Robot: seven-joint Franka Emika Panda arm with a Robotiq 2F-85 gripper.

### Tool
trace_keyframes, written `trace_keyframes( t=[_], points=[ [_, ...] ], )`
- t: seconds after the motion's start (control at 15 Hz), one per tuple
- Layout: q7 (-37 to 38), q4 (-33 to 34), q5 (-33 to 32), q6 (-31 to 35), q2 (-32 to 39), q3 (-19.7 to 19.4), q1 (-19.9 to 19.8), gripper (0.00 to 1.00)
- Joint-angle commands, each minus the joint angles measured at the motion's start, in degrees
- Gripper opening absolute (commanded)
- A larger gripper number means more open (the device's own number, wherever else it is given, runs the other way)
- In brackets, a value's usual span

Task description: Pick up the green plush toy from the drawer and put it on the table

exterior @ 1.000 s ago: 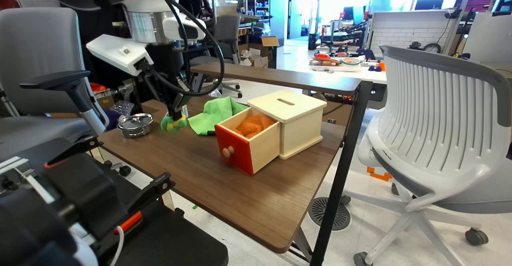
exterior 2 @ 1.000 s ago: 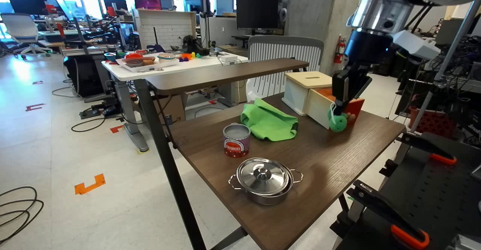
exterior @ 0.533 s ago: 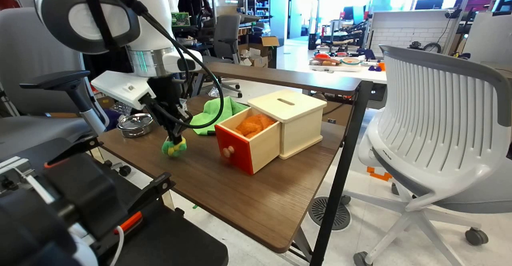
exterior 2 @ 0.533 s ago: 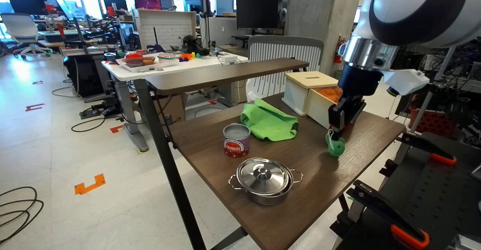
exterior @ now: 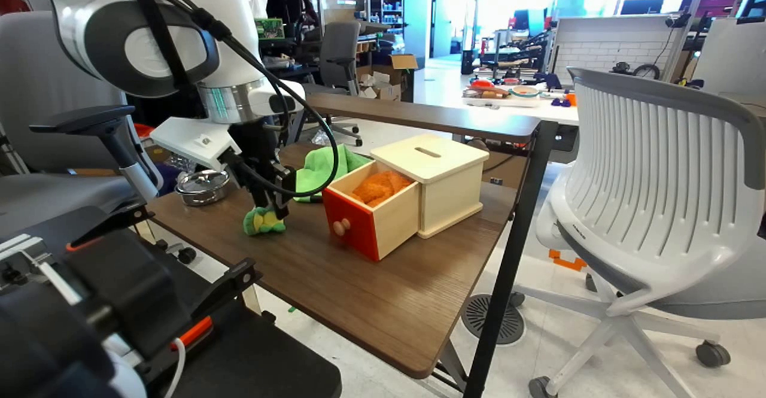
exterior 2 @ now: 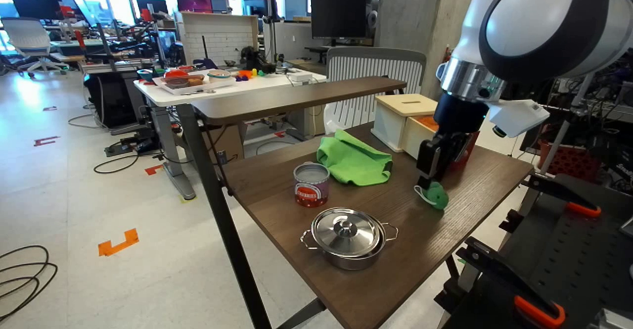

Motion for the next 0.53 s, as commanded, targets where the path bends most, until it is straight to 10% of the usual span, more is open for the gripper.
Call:
trace_keyframes(
  t=[0.0, 0.33, 0.4, 0.47],
  points=[
    [0.9, -1.63, -0.76, -0.07, -3.83, 2.54, -3.1, 0.84],
    [-7.15, -4.99, 9.05, -7.81, -11.69, 20.96, -20.46, 1.0],
    [-3.69, -2.45, 5.94, -4.4, -7.46, 13.63, -12.93, 1.0],
    [-6.04, -3.05, 8.67, -6.06, -9.1, 16.1, -15.15, 1.0]
  ],
)
